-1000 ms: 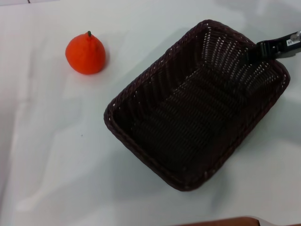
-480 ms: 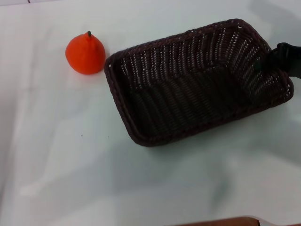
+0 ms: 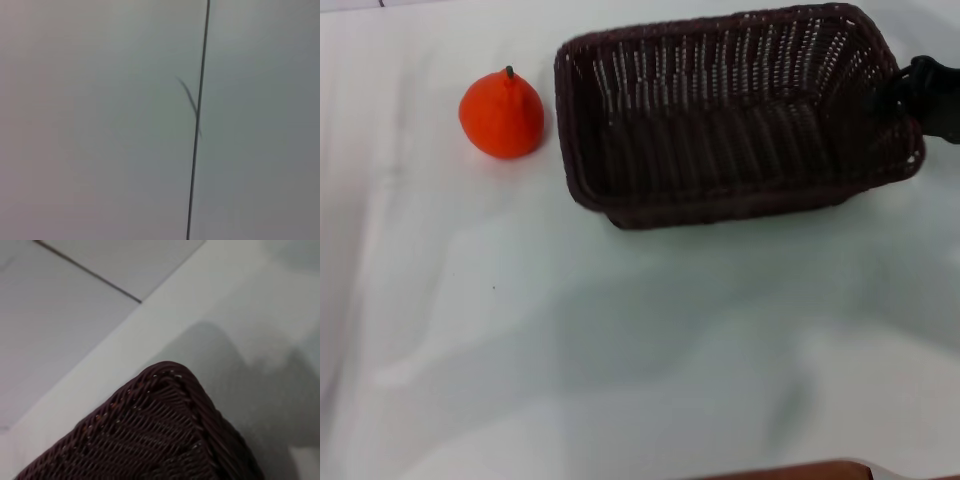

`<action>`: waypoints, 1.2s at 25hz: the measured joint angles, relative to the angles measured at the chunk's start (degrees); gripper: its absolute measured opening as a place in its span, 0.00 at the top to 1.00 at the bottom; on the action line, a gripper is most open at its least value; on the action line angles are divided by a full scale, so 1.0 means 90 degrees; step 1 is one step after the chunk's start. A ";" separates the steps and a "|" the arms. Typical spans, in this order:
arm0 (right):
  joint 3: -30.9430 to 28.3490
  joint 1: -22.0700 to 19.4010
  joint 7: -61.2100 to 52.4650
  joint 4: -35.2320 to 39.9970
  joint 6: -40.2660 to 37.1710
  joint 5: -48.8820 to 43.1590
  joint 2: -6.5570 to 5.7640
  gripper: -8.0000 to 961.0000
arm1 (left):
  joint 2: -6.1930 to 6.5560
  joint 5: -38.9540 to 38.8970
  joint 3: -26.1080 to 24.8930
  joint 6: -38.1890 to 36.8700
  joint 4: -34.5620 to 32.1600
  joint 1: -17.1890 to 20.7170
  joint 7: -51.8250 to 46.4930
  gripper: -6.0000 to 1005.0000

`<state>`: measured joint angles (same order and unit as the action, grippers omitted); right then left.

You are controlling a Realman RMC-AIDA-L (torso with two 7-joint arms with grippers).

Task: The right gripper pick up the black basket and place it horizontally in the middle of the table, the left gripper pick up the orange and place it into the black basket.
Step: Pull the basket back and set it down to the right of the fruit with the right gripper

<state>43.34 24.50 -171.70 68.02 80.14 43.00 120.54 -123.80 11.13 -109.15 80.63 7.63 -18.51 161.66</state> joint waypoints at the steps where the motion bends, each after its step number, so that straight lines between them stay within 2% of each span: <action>1: 0.0040 0.0006 -0.0002 -0.0085 -0.0075 0.0036 -0.0004 0.75 | 0.0023 0.0001 0.0000 -0.0007 0.0000 -0.0041 -0.0004 0.12; 8: 0.0507 0.0175 -0.0012 -0.0650 -0.0591 0.0266 -0.0029 0.76 | 0.0139 0.0029 0.0000 -0.0099 0.0000 -0.0163 -0.0014 0.12; 14: 0.0978 0.0358 -0.0020 -0.0730 -0.0712 0.0126 -0.0050 0.81 | 0.0225 0.0034 0.0041 -0.0258 0.0002 -0.0226 -0.0075 0.12; 24: 0.1262 0.0388 0.0038 -0.0603 -0.0734 -0.0124 -0.0083 0.83 | 0.0249 0.0034 0.0063 -0.0285 0.0057 -0.0102 -0.0109 0.12; 30: 0.1224 0.0400 0.0099 -0.0307 -0.0522 -0.0294 -0.0101 0.76 | 0.0243 0.0034 0.0197 -0.0334 0.0072 -0.0054 -0.0110 0.12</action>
<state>54.36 28.10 -170.80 65.26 75.44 40.36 119.63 -121.61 11.43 -107.38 77.63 8.27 -18.99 160.66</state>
